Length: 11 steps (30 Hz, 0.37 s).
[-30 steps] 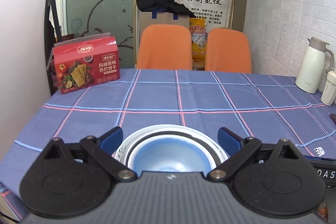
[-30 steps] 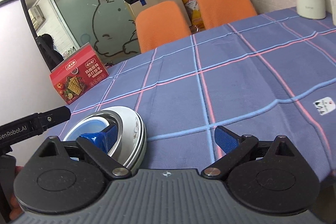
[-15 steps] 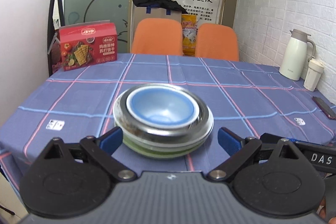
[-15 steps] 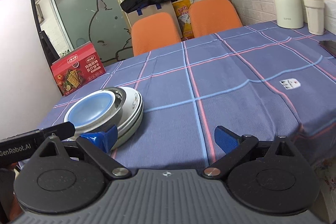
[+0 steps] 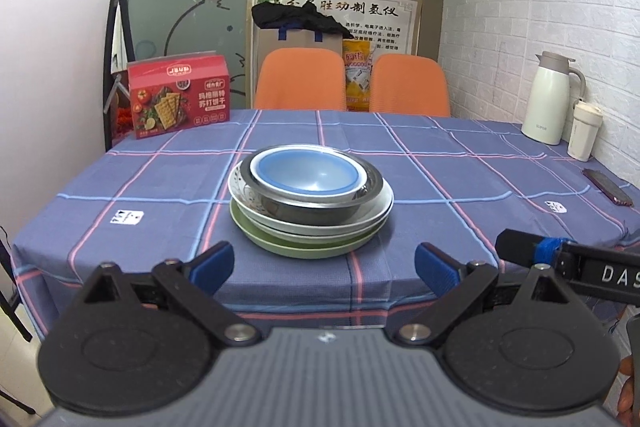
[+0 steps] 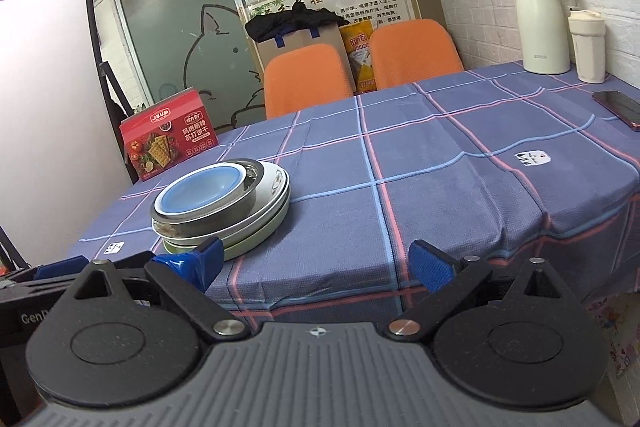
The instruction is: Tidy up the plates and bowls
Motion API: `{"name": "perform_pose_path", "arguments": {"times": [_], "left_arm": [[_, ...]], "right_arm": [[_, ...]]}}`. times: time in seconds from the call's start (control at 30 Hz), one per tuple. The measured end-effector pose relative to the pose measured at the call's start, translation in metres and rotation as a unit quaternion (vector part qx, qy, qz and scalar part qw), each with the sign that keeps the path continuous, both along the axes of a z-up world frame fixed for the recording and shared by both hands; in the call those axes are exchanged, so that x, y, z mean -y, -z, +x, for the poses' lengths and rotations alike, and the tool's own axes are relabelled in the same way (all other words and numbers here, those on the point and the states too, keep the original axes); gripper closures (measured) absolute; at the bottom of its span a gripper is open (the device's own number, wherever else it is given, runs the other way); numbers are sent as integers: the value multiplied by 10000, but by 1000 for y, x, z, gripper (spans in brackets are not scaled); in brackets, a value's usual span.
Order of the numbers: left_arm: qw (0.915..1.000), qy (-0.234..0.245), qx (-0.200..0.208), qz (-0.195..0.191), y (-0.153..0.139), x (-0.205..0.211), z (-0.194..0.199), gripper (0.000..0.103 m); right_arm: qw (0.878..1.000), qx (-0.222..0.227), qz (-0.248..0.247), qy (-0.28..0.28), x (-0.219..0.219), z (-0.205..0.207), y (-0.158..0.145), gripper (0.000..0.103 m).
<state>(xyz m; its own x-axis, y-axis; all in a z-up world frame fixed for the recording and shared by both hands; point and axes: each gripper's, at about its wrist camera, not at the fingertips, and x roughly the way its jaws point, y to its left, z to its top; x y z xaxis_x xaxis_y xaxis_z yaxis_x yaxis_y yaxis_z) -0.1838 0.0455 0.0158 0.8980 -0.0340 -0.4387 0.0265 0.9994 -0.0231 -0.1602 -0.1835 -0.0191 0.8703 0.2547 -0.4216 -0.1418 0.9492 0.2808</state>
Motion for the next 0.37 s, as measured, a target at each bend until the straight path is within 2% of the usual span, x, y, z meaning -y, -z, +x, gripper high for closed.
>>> {"name": "perform_pose_path", "arguments": {"times": [0.2,0.37], "left_arm": [[9994,34,324,68,0,4,-12,7],[9996,49,278,13,0,6,-12,7]], "right_arm": [[9999,63,63,97,4,-6,3,16],[9999,79,54,130,3,-8,4,16]]}}
